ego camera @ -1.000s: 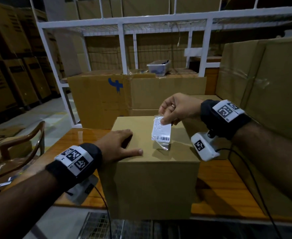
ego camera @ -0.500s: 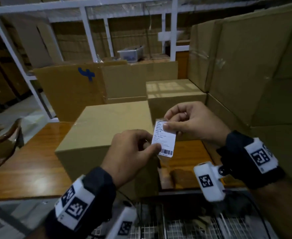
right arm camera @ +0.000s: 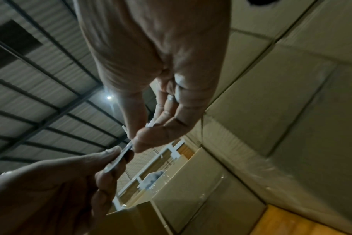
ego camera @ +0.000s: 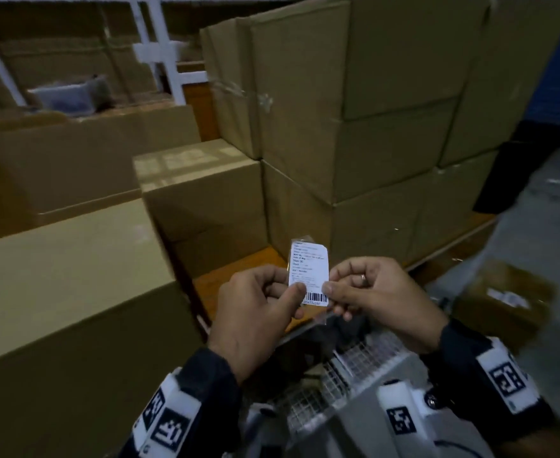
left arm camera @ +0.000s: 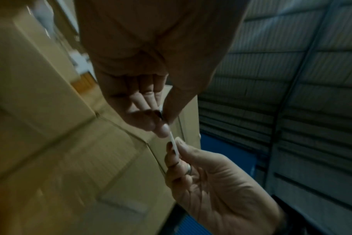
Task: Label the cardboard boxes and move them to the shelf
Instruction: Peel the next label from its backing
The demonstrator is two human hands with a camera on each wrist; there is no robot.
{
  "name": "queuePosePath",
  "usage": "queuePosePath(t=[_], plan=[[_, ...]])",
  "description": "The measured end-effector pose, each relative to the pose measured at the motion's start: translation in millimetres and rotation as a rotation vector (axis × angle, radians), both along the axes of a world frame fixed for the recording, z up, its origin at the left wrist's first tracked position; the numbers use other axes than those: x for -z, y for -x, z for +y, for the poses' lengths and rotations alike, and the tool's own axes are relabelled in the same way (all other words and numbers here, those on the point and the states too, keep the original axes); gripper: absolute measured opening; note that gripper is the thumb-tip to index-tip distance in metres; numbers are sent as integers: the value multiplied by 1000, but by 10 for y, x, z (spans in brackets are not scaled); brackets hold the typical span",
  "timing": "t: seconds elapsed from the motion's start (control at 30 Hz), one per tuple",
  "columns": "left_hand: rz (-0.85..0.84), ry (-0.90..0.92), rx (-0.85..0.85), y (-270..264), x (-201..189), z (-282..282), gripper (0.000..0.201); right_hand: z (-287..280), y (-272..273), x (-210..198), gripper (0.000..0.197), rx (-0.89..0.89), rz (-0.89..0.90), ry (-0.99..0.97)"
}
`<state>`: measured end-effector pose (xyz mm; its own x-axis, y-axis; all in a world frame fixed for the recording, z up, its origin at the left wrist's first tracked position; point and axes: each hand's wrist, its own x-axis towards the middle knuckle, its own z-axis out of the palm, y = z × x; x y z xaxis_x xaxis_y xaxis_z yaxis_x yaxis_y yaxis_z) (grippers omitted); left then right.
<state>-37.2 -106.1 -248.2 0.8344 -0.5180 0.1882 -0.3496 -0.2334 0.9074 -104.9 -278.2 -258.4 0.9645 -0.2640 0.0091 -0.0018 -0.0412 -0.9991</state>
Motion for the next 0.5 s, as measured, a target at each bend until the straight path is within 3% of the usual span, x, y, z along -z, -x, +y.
queuePosePath(t=[0.3,0.5], plan=[[139,-16,220,172,124,-857,4,-634,536,114,12,259,14,-37],[139,-36,273,306,161,-1667,9,-1364,744,168,25,363,-12,-34]])
